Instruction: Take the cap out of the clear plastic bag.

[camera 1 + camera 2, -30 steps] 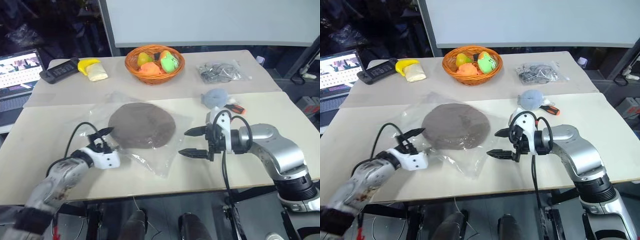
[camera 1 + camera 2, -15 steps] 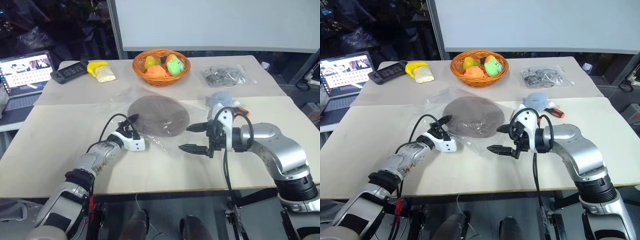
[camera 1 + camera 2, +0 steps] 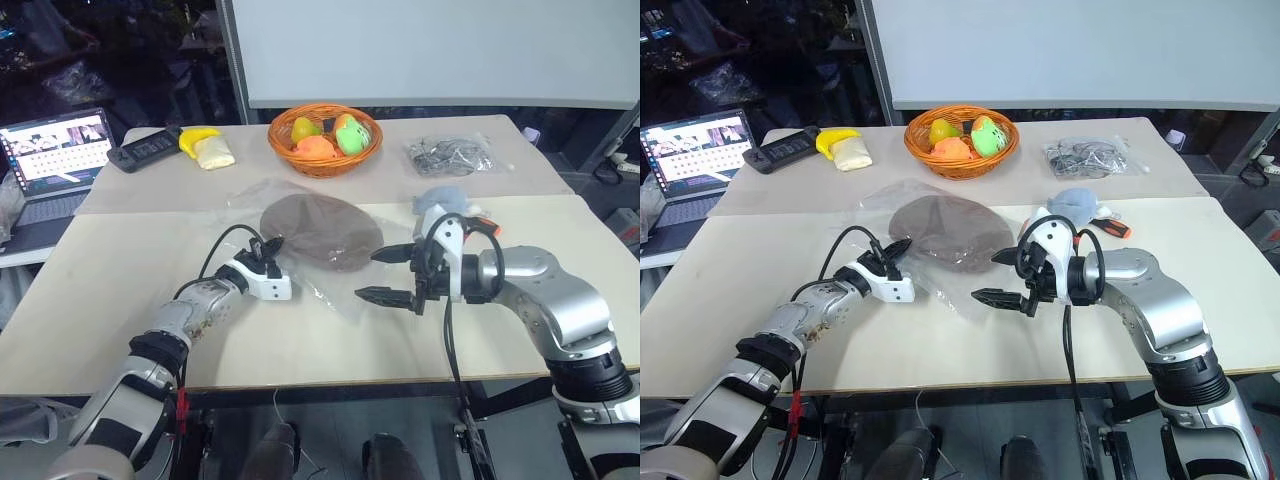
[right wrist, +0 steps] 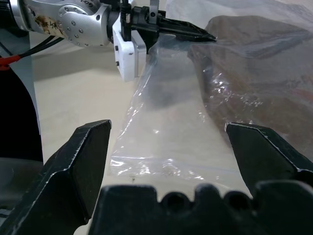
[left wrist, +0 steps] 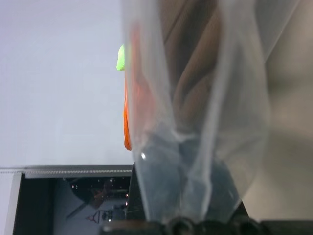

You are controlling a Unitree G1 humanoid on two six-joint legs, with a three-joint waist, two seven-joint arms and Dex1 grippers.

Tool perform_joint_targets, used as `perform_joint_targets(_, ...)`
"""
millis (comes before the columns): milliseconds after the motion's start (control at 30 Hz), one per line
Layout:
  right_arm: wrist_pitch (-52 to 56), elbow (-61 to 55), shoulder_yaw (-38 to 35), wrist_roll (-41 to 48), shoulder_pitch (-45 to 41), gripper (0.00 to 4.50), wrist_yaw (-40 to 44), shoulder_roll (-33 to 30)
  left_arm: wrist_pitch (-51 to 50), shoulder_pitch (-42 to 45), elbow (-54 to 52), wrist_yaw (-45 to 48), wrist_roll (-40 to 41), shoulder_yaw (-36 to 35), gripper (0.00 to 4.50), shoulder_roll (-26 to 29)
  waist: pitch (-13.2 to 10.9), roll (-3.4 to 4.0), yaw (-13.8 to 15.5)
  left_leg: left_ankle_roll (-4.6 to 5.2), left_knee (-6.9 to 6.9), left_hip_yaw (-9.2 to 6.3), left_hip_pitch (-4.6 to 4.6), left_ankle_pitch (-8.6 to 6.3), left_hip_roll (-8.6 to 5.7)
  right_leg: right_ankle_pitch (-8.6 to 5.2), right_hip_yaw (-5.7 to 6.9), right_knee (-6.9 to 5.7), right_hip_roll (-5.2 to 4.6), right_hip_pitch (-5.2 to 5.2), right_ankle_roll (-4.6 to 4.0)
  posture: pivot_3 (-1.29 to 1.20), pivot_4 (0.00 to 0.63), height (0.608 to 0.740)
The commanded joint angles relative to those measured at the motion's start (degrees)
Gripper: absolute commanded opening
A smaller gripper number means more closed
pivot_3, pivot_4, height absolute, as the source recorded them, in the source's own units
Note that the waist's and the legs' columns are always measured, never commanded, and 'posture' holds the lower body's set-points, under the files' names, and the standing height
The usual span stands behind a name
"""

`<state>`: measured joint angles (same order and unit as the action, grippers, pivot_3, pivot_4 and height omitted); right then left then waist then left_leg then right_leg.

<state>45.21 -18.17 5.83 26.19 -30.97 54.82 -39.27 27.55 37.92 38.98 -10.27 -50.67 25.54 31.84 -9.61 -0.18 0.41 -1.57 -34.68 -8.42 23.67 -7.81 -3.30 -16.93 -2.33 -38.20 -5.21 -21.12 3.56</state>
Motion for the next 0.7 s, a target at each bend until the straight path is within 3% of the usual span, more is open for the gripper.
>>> perform_joint_targets(33,-1.0,-1.1,-1.7,1.3,-1.7,4.50,-0.4,0.3,4.4,-1.2,4.3,-1.3,-2.4,4.4,0.08,1.0,0.0,-0.01,-0.1,0.00,0.00,0.00,0.01,0.00,0.00,0.00,0.00,0.00,0.00,0.00,0.00,0.00,0.150,0.740)
perform_joint_targets(100,-0.8,-1.2,-1.7,1.1,-1.7,4.50,-0.8,0.4,8.9,0.1,5.3,-5.4,-4.6,5.9,0.08,3.5,0.0,-0.05,-0.4,0.00,0.00,0.00,0.03,0.00,-0.01,-0.01,0.00,0.02,-0.01,-0.02,0.01,0.00,0.150,0.740)
perform_joint_targets(233,0.1,-2.8,-2.2,1.6,-0.9,4.50,-2.0,0.6,21.5,5.4,11.9,-23.8,-15.3,13.9,0.08,12.3,0.0,-0.19,-1.7,0.01,0.06,0.01,0.11,-0.01,0.00,-0.01,-0.03,0.07,0.00,-0.14,0.03,0.00,0.150,0.740)
perform_joint_targets(333,1.0,-4.7,-3.0,2.0,0.7,4.50,-3.3,0.2,23.8,11.4,19.6,-36.6,-23.6,21.2,0.08,15.4,0.0,-0.32,-2.8,0.05,0.24,0.07,0.14,-0.04,0.00,-0.04,-0.06,0.08,-0.04,-0.24,0.07,0.00,0.150,0.740)
perform_joint_targets(467,2.1,-7.3,-4.2,2.6,3.2,4.50,-4.7,-0.8,21.9,18.4,29.0,-46.6,-28.9,27.3,0.08,15.6,-0.2,-0.56,-3.1,0.06,0.40,0.11,0.18,-0.04,-0.02,-0.14,-0.03,0.06,-0.04,-0.32,0.24,0.00,0.150,0.740)
perform_joint_targets(700,5.0,-12.0,-6.9,4.4,6.9,4.50,-7.7,-2.5,13.6,25.8,37.9,-50.7,-33.7,34.5,0.08,13.0,-0.3,-1.02,-2.6,0.07,0.00,0.13,1.14,-0.03,-0.15,-0.18,-0.01,-0.46,-0.11,-1.26,0.32,0.00,0.150,0.740)
